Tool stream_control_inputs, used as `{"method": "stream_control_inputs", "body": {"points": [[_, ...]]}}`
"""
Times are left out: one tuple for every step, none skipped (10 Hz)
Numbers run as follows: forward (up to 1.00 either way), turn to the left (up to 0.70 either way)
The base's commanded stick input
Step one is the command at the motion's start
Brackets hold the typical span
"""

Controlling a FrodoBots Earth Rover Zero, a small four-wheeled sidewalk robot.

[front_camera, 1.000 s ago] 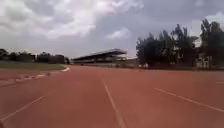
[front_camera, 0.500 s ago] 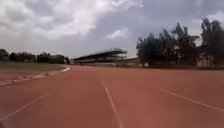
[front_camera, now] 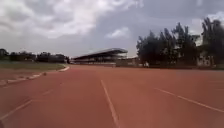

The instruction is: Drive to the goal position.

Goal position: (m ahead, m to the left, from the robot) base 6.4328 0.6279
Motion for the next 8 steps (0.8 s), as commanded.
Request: {"method": "stream_control_inputs", "body": {"points": [[0.45,0.0],[0.45,0.0],[0.45,0.0],[0.45,0.0],[0.45,0.0],[0.45,0.0],[0.45,0.0],[0.45,0.0]]}}
